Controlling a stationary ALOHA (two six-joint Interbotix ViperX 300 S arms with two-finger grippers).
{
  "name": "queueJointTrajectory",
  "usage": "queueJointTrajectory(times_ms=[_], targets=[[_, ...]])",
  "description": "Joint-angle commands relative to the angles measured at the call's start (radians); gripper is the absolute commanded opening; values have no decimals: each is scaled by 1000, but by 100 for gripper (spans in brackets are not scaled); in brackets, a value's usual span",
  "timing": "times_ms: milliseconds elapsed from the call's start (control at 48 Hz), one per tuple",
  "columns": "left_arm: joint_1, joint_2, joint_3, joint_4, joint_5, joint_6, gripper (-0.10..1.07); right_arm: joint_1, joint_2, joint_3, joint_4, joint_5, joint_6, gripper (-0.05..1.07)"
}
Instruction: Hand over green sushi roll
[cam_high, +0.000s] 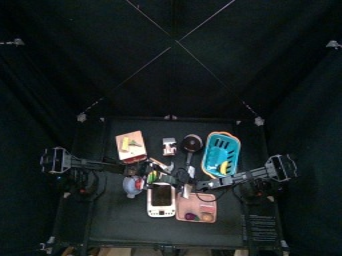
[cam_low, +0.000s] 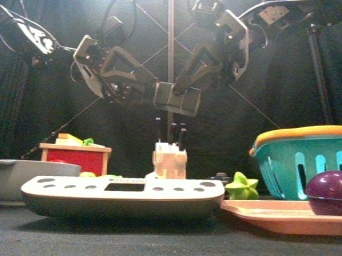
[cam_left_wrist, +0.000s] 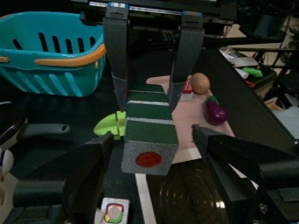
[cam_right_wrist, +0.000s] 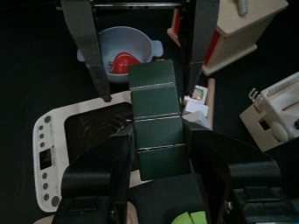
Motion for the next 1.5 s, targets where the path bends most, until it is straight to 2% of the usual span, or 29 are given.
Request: queueJointTrajectory(times_ms=[0, 229, 667, 792, 1000, 1083, 1479], targets=[[3, 5, -31, -5, -6, 2, 103, -8, -15, -28, -5, 2, 2, 65], [3, 20, -38, -46, -8, 2, 98, -9, -15, -31, -5, 2, 0, 65], [5, 35, -51, -51, -8, 2, 73, -6, -15, -34, -5, -15, 0, 67], [5, 35, -49, -51, -8, 2, 70, -8, -15, -32, -5, -18, 2, 73], [3, 34, -44, -51, -8, 2, 70, -6, -15, -32, -5, -18, 2, 97], [3, 32, -44, -51, -8, 2, 70, -6, -14, -34, -5, -18, 2, 104], [3, 29, -37, -51, -6, 2, 70, -6, -15, -37, -5, -15, 0, 104]])
